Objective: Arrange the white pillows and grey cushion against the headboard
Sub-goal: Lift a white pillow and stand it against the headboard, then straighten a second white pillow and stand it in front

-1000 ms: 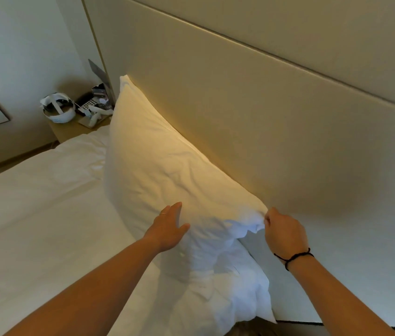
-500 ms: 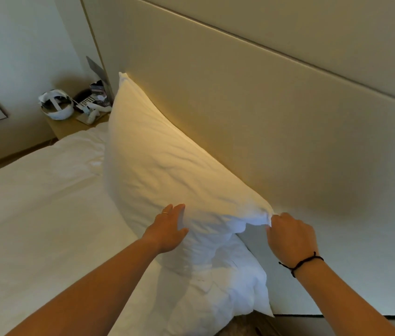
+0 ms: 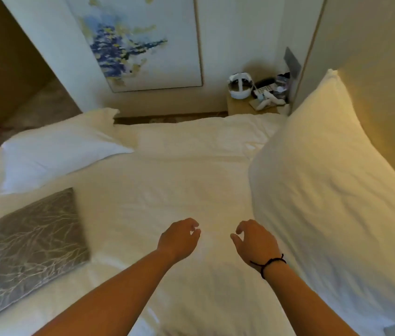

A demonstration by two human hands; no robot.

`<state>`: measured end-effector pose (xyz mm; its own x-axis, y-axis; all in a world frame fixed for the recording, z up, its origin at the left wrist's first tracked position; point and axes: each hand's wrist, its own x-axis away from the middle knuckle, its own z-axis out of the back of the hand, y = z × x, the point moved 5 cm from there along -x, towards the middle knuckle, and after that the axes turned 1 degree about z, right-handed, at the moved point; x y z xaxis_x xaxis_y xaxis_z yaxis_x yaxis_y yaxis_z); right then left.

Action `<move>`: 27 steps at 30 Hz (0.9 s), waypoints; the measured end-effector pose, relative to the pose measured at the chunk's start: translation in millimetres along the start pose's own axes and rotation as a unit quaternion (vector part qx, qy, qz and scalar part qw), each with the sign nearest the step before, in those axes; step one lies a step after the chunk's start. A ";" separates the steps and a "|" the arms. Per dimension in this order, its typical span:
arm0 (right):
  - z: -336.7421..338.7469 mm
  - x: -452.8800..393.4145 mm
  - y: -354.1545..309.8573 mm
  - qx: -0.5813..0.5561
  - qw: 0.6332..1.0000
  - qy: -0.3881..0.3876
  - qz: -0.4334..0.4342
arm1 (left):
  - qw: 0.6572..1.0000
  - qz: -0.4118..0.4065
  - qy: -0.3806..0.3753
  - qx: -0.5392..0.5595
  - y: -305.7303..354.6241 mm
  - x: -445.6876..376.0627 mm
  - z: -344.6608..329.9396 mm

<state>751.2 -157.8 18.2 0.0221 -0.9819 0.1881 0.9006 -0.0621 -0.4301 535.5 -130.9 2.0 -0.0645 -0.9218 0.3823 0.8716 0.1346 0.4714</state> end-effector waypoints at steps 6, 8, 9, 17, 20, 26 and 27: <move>-78.3 -57.3 -124.1 -0.049 0.989 -0.097 0.102 | 0.981 0.172 0.077 0.036 -157.7 64.8 67.9; -100.9 -57.3 -167.5 -0.074 0.983 -0.123 0.111 | 0.972 0.214 0.090 0.044 -204.1 87.3 83.3; -112.0 -55.0 -188.0 -0.083 0.981 -0.134 0.118 | 0.967 0.230 0.097 0.055 -225.2 95.8 89.4; -202.9 -68.5 -319.9 -0.058 0.979 -0.154 0.116 | 0.951 0.229 0.145 0.147 -371.5 77.5 134.4; -240.3 -80.4 -372.9 -0.070 0.982 -0.161 0.074 | 0.952 0.214 0.134 0.175 -435.5 57.9 160.7; -279.1 -99.0 -491.5 -0.105 0.981 -0.156 0.055 | 0.944 0.231 0.147 0.184 -543.0 46.6 233.2; -281.2 -99.3 -506.6 -0.107 0.981 -0.153 0.057 | 0.943 0.232 0.154 0.185 -553.7 46.4 244.8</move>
<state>170.7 -79.2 -30.9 0.2761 -0.8873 0.3694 0.7731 -0.0233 -0.6338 -69.0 -159.2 -46.8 0.4754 -0.7867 0.3937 0.5387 0.6142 0.5768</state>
